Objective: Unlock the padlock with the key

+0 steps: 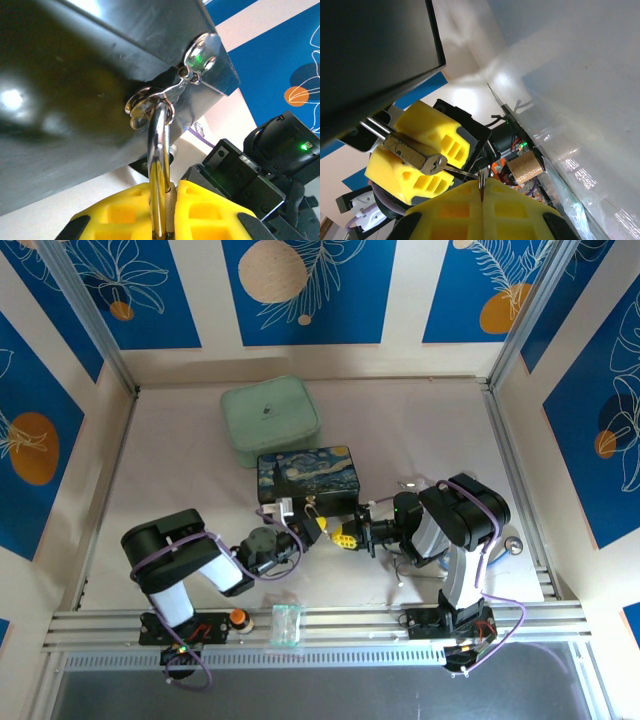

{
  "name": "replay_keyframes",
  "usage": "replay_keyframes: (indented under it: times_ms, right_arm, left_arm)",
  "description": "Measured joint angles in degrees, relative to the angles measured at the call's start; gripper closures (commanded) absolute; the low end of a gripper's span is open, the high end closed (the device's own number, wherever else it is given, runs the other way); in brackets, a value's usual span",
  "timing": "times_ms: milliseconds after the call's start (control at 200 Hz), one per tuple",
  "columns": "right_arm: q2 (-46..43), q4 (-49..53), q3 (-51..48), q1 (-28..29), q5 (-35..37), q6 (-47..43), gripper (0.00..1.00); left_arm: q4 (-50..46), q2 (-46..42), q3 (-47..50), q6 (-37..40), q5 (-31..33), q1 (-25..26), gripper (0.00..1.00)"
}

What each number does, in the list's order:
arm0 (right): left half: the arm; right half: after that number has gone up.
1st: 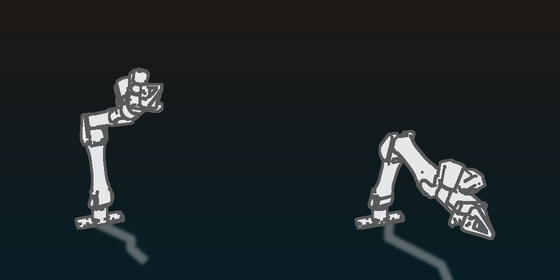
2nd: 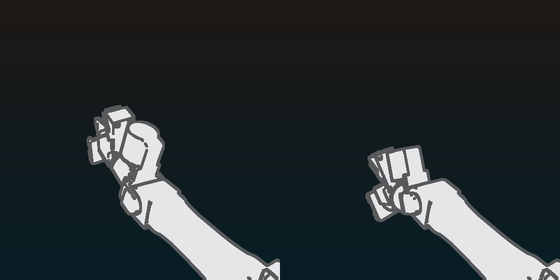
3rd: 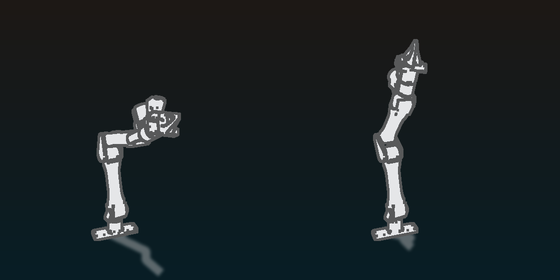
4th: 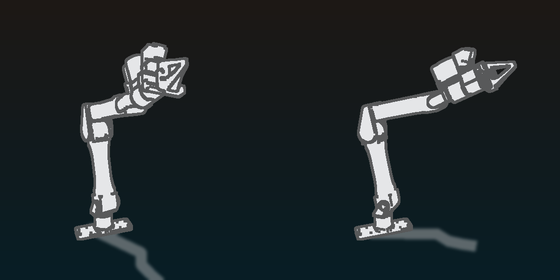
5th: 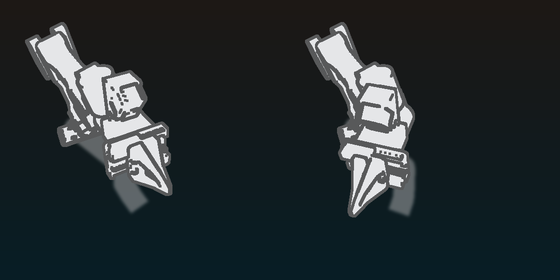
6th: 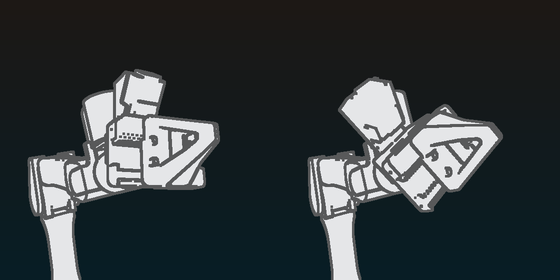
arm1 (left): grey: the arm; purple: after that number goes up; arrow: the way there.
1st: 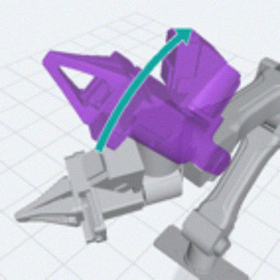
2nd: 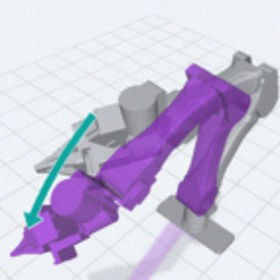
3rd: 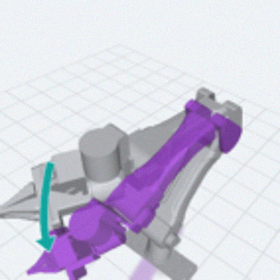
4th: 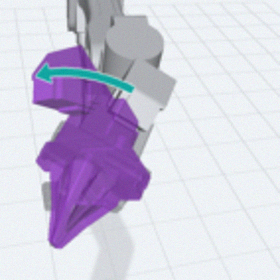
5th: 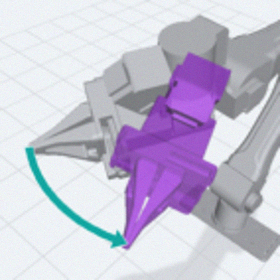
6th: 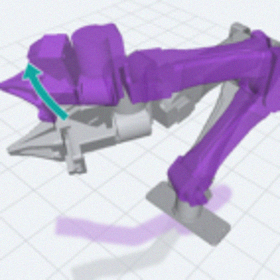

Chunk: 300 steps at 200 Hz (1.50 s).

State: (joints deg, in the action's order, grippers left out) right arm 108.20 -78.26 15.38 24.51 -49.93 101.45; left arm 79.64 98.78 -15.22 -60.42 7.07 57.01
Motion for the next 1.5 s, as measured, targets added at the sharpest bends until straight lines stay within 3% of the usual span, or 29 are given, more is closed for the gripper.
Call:
replay_keyframes:
  times_ms: [1501]
  right_arm:
    - [-0.7,1.3,0.7,1.0,1.0,1.5,1.0]
  left_arm:
    - [2.2,3.1,-0.2,1.2,3.6,0.0,1.0]
